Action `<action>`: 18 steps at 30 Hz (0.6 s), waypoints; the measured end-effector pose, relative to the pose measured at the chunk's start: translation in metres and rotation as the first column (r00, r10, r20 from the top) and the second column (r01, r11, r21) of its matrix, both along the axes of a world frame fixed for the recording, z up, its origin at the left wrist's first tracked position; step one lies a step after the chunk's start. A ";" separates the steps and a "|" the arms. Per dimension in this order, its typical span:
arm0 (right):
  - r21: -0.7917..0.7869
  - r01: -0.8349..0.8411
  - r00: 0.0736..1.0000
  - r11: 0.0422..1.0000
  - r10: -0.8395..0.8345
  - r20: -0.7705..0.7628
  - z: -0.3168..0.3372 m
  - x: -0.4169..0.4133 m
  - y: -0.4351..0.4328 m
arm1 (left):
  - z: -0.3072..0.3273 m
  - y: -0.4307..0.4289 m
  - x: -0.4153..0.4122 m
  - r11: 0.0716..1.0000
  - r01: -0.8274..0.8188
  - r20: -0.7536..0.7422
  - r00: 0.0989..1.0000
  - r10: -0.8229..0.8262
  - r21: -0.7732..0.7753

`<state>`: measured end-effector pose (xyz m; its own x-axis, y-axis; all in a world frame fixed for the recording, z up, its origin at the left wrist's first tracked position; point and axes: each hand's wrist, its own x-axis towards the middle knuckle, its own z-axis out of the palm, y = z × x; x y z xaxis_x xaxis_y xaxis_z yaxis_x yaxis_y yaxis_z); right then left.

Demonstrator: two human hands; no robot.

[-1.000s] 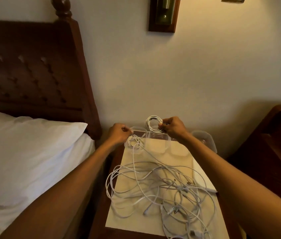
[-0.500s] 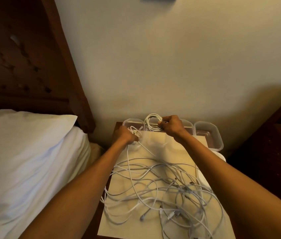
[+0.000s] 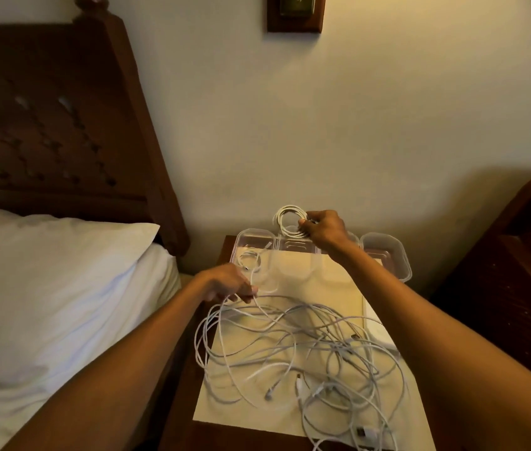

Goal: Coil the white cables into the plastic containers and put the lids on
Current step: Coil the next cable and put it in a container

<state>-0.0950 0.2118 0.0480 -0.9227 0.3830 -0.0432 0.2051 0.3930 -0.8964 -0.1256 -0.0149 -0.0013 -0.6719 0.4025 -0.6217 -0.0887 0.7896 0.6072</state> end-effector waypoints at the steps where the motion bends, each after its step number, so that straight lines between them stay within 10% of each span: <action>1: 0.017 -0.015 1.000 1.000 0.015 0.012 0.000 0.000 -0.004 | -0.004 -0.001 0.001 0.999 0.004 -0.004 1.000 -0.004 -0.034; 5: 0.082 -0.038 0.998 0.996 0.034 0.055 -0.009 -0.003 -0.016 | -0.018 0.002 -0.003 0.980 0.081 -0.154 0.982 -0.109 -0.180; 10: 0.195 -0.032 0.993 0.980 0.008 0.120 -0.027 -0.012 -0.022 | -0.029 0.004 -0.004 0.848 0.331 0.002 0.932 -0.363 -0.414; 18: 0.289 -0.101 0.988 0.952 0.062 0.141 -0.046 -0.029 -0.038 | -0.018 -0.005 -0.017 0.911 0.235 -0.101 0.954 -0.283 -0.339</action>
<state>-0.1239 0.1740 0.0017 -0.9455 0.3200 -0.0607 0.2672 0.6556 -0.7062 -0.1423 -0.0201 -0.0194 -0.6633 0.3707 -0.6501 0.2147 0.9264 0.3092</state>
